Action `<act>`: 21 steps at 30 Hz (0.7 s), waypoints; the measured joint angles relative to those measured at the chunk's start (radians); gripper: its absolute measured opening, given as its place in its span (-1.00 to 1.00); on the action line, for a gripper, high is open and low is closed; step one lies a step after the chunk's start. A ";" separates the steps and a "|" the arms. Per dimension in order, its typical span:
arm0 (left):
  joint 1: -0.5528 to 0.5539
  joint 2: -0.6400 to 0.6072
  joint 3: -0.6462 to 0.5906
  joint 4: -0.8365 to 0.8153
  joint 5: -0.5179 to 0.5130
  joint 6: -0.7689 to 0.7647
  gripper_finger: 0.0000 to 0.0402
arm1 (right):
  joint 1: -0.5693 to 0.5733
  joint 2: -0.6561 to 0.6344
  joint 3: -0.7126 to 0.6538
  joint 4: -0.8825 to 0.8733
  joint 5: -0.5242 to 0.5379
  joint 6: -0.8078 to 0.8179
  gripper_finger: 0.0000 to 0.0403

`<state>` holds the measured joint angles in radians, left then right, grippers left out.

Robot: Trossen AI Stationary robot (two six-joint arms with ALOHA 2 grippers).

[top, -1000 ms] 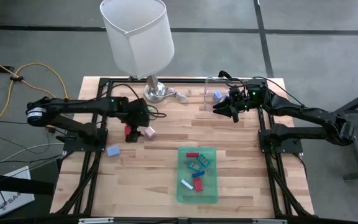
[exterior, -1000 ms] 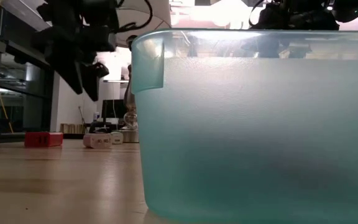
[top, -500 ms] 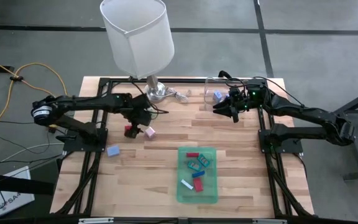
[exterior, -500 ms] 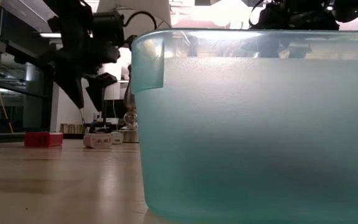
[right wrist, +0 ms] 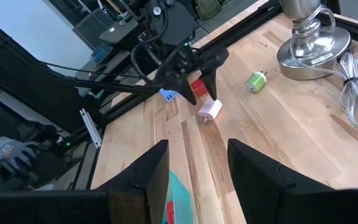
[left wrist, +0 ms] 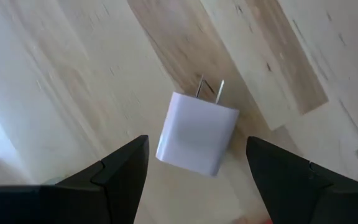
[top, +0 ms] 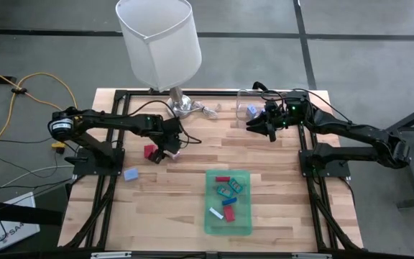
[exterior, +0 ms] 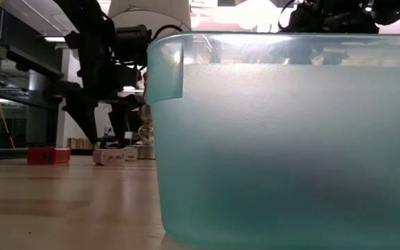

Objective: Pick & Place Office items
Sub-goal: Put the pink charger adapter into the transparent bin

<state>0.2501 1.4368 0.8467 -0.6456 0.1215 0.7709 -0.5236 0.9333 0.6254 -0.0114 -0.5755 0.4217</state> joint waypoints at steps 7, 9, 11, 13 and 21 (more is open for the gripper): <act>0.000 0.000 0.000 0.007 -0.009 0.085 0.30 | 0.000 0.000 0.000 0.000 0.000 0.000 -0.26; -0.005 0.000 0.000 0.008 -0.012 0.093 0.30 | 0.000 0.000 0.000 0.000 0.000 0.000 -0.26; -0.007 0.000 0.000 0.008 -0.020 0.094 0.30 | 0.000 0.000 0.000 0.000 0.000 0.000 -0.26; -0.014 0.008 0.000 0.009 -0.023 0.093 0.30 | 0.000 0.000 0.000 0.000 0.000 0.000 -0.26; -0.040 0.082 0.000 0.033 -0.027 0.077 0.30 | 0.000 0.000 0.000 0.000 0.000 0.000 -0.26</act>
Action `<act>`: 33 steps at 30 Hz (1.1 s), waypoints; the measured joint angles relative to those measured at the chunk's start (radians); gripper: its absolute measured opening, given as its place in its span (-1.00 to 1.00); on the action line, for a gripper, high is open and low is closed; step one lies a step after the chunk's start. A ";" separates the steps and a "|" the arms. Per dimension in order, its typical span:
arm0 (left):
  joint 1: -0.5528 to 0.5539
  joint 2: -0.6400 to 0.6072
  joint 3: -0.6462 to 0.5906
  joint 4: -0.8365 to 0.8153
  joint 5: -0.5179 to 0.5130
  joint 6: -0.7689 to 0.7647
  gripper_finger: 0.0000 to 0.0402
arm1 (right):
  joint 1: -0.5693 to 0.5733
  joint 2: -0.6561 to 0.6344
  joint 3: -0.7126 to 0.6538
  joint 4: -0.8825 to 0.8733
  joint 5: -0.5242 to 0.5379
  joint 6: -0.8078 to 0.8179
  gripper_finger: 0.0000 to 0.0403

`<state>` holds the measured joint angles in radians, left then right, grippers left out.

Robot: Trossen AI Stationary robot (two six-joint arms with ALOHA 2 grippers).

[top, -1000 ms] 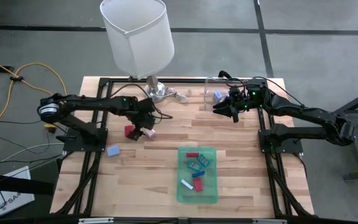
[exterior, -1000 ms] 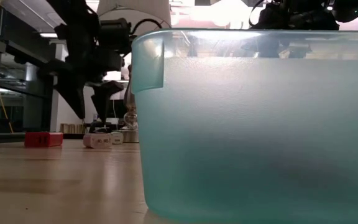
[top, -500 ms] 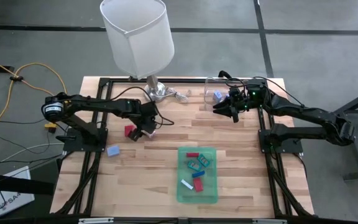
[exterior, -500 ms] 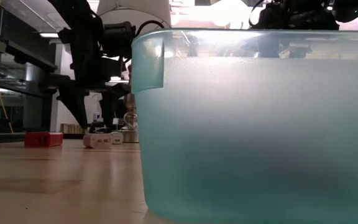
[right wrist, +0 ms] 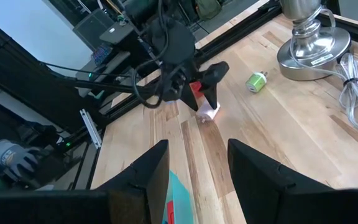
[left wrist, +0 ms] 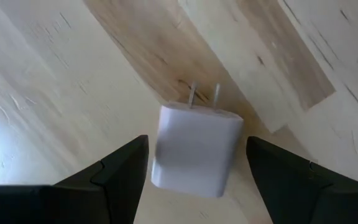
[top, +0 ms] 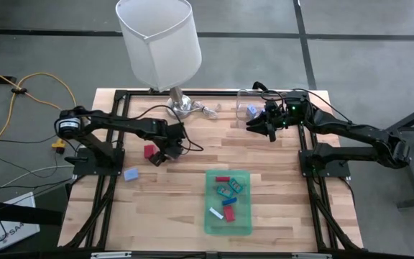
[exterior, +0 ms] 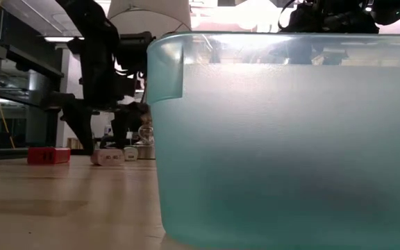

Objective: Pick & Place Office items
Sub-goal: Put the pink charger adapter into the transparent bin

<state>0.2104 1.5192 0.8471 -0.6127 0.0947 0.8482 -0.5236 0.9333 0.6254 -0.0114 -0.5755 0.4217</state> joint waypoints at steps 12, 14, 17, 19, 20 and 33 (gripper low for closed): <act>0.000 0.018 0.000 0.017 -0.023 -0.003 0.30 | 0.000 0.000 0.000 0.000 0.000 0.000 -0.26; -0.003 0.023 0.000 0.019 -0.023 -0.003 0.30 | 0.000 0.000 0.000 0.000 0.000 0.000 -0.26; -0.008 0.027 0.000 0.017 -0.023 -0.003 0.30 | 0.000 0.000 0.000 0.000 0.000 0.000 -0.26; -0.015 0.031 0.000 0.014 -0.024 -0.007 0.30 | 0.000 0.000 0.000 0.000 0.000 0.000 -0.26; -0.017 0.031 0.000 0.011 -0.024 -0.007 0.30 | 0.000 0.000 0.000 0.000 0.000 0.000 -0.26; -0.019 0.030 0.000 0.016 -0.041 -0.011 0.26 | 0.000 0.000 0.000 0.000 0.000 0.000 -0.26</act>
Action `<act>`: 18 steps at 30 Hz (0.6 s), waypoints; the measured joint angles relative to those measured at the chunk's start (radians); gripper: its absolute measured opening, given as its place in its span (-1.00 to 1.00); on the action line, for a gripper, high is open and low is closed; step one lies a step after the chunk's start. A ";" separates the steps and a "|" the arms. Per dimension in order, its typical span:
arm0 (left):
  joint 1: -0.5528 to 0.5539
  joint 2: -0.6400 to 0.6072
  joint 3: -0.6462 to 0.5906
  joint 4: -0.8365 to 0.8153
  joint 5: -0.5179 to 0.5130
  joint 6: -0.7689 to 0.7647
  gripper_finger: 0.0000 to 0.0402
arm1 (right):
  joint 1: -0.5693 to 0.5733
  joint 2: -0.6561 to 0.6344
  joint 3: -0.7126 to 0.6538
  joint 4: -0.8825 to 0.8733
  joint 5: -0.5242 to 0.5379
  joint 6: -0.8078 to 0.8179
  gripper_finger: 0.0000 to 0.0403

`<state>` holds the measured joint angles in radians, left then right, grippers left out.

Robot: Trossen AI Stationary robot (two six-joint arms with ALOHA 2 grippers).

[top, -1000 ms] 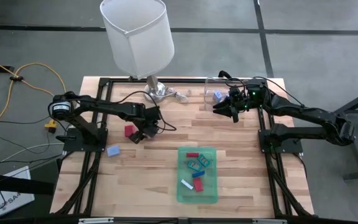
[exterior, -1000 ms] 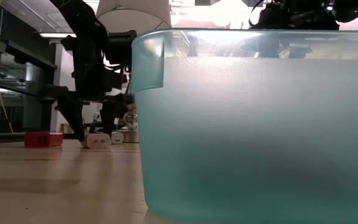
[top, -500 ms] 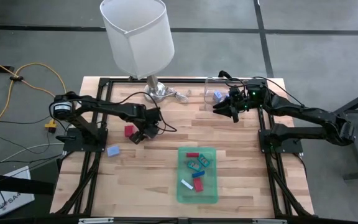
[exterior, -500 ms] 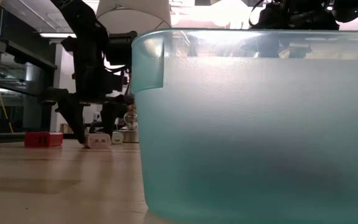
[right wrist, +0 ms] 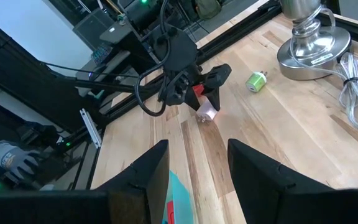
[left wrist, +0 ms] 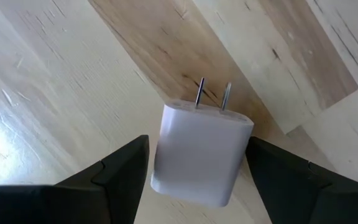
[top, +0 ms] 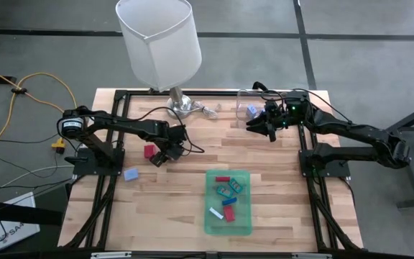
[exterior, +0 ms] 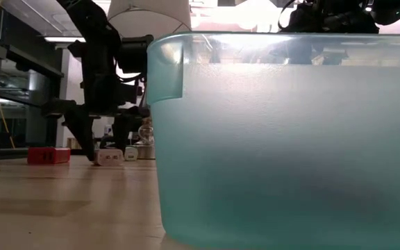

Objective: Pick & Place Office items
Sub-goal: Put the pink charger adapter into the transparent bin

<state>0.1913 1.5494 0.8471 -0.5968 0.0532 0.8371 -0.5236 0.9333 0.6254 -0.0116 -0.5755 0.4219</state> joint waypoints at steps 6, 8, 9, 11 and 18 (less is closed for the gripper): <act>0.000 0.000 0.000 0.000 0.000 0.000 0.03 | 0.000 0.000 0.000 0.000 0.000 0.000 -0.26; 0.000 -0.001 0.000 0.000 0.000 0.000 -0.02 | 0.000 0.000 0.000 0.000 0.000 0.000 -0.26; 0.000 -0.001 0.000 0.000 0.000 0.000 -0.04 | 0.000 0.000 0.000 0.000 0.000 0.000 -0.26; 0.000 -0.001 0.000 0.000 0.000 0.000 -0.04 | 0.000 0.000 0.000 0.000 0.000 0.000 -0.26; 0.000 -0.002 0.000 0.007 0.000 -0.043 -0.02 | 0.000 0.000 0.000 0.000 0.000 0.000 -0.26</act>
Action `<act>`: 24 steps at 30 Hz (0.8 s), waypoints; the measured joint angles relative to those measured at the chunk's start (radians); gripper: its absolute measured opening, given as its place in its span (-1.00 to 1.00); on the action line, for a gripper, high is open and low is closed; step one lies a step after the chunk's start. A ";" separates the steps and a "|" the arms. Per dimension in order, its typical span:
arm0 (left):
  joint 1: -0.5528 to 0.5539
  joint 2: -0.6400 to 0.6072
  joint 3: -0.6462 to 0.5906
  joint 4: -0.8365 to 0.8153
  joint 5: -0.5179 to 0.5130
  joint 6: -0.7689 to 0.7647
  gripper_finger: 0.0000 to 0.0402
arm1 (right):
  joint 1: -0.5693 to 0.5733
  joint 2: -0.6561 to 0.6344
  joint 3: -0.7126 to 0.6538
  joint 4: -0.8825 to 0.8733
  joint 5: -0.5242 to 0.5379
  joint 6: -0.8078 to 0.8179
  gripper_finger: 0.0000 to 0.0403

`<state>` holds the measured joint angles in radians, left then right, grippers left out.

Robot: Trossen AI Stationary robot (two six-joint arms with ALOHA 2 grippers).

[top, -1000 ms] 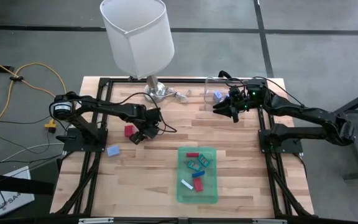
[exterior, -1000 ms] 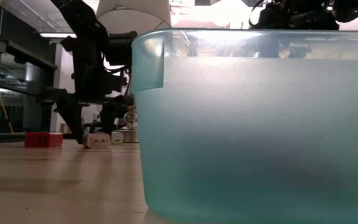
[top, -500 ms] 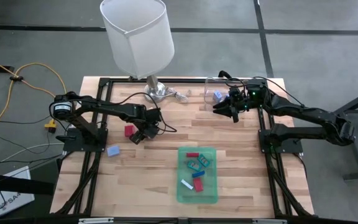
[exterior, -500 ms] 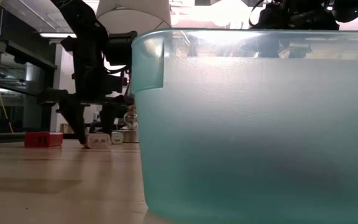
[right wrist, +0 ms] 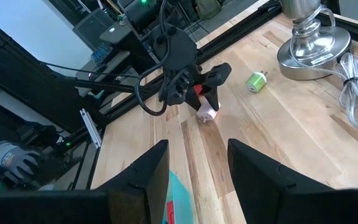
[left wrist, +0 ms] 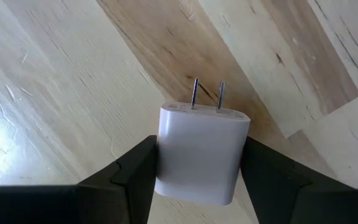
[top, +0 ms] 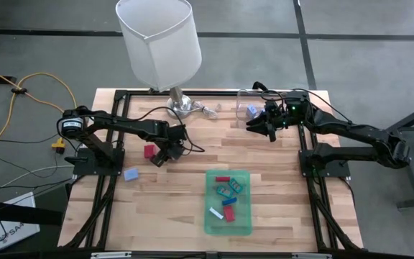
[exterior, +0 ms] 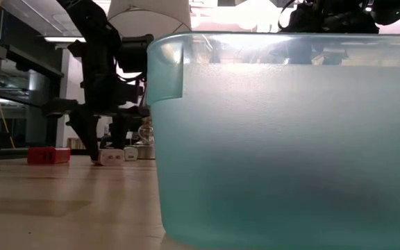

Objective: Pick & Place Office items
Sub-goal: Put the pink charger adapter into the transparent bin

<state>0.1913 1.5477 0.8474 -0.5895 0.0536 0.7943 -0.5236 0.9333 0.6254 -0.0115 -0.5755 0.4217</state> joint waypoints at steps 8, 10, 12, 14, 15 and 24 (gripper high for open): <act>-0.005 -0.002 0.065 0.049 -0.006 -0.088 -0.02 | 0.000 0.000 0.000 0.000 0.000 0.000 -0.26; -0.015 -0.002 0.097 0.060 -0.014 -0.110 -0.02 | 0.000 0.000 0.000 0.000 0.000 0.000 -0.26; -0.037 -0.002 0.128 0.079 -0.047 -0.142 -0.02 | 0.000 0.000 0.000 0.000 0.000 0.000 -0.26; -0.068 -0.002 0.157 0.088 -0.096 -0.165 -0.02 | 0.000 0.000 0.000 0.000 0.000 0.000 -0.26; -0.086 -0.002 0.173 0.088 -0.123 -0.170 -0.02 | 0.000 0.000 0.000 0.000 0.000 0.000 -0.26; -0.203 -0.002 0.288 0.124 -0.219 -0.256 -0.02 | 0.000 0.000 0.000 0.000 0.000 0.000 -0.26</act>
<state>-0.0116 1.5455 1.1353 -0.4655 -0.1653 0.5381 -0.5234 0.9333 0.6254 -0.0116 -0.5755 0.4217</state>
